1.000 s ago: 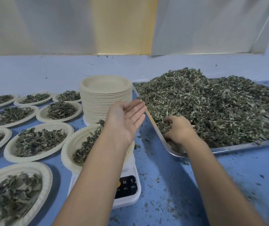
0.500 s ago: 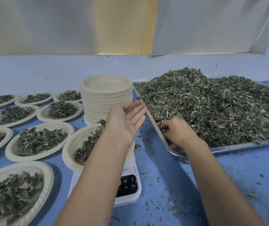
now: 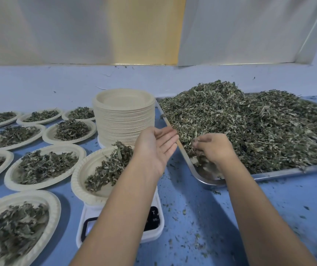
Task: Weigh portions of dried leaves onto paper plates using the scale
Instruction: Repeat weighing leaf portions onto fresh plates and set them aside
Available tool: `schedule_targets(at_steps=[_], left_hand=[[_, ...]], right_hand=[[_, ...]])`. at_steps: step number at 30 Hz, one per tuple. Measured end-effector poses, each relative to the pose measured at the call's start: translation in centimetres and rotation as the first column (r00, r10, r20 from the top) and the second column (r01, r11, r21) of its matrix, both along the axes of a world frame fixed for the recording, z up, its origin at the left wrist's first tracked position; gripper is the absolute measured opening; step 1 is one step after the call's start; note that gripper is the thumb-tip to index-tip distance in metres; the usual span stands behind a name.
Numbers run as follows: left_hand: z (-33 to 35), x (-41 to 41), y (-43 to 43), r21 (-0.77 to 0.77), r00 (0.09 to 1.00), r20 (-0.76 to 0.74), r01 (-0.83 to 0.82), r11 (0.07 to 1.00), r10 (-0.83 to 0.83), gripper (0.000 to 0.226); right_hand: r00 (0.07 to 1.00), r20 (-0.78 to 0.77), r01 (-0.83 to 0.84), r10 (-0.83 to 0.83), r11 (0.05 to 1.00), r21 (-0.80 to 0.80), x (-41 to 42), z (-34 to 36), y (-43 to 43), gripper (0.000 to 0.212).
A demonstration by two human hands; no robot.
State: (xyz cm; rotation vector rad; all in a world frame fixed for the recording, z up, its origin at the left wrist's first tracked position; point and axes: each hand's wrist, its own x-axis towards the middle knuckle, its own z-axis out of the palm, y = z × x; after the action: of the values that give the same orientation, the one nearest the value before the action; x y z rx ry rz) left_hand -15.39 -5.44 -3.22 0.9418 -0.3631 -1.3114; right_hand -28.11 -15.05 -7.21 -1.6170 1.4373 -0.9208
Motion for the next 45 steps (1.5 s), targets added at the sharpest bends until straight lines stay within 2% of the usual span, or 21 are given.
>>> schedule_targets(at_steps=[2,4,6,8,12,16,22,27,33,39,45], left_hand=[[0.0,0.3,0.1,0.008,1.000,0.011,-0.025,1.000,0.025,0.031],[0.1,0.6,0.2,0.016,0.999,0.009,-0.050,0.999,0.050,0.033],[0.5,1.0,0.6,0.014,0.998,-0.006,-0.057,0.998,0.057,0.037],[1.0,1.5,1.0,-0.009,0.999,-0.022,-0.046,0.999,0.046,0.039],[2.3,3.0,2.3,-0.092,0.999,-0.038,-0.009,0.996,0.006,0.028],[2.8,5.3,3.9,-0.127,0.998,-0.066,-0.005,0.992,-0.004,0.023],[2.6,7.6,5.4,-0.154,0.985,-0.158,-0.088,0.984,0.064,0.030],[2.5,8.6,5.4,-0.139,0.973,-0.177,-0.176,0.974,0.150,0.023],[2.2,9.1,5.2,-0.181,0.982,-0.020,-0.188,0.965,0.187,0.024],[1.8,10.0,4.9,-0.207,0.974,-0.008,-0.222,0.953,0.226,0.031],[1.2,11.5,5.0,-0.184,0.936,-0.016,-0.350,0.919,0.353,0.026]], right_hand=[[0.928,0.371,-0.063,0.023,0.994,0.095,0.2,1.1,0.7,0.009],[0.769,0.639,-0.141,0.017,0.979,0.144,0.5,2.4,1.5,0.011],[0.586,0.810,-0.261,0.021,0.951,0.164,1.1,3.7,2.4,0.009],[0.504,0.860,-0.375,0.085,0.918,0.129,2.1,4.8,3.5,0.008],[0.457,0.852,-0.529,0.255,0.848,0.030,4.9,6.6,5.8,0.018],[0.409,0.848,-0.614,0.338,0.789,-0.019,8.0,7.9,7.5,0.009],[0.433,0.815,-0.656,0.385,0.754,-0.008,11.5,7.2,9.1,0.009],[0.525,0.724,-0.618,0.447,0.785,-0.037,12.3,6.4,9.3,0.010],[0.660,0.540,-0.576,0.522,0.813,-0.082,12.2,5.8,9.5,0.013],[0.703,0.452,-0.558,0.549,0.820,-0.128,11.8,6.4,9.9,0.013],[0.851,0.205,-0.440,0.484,0.869,-0.229,11.8,6.1,9.7,0.019]])
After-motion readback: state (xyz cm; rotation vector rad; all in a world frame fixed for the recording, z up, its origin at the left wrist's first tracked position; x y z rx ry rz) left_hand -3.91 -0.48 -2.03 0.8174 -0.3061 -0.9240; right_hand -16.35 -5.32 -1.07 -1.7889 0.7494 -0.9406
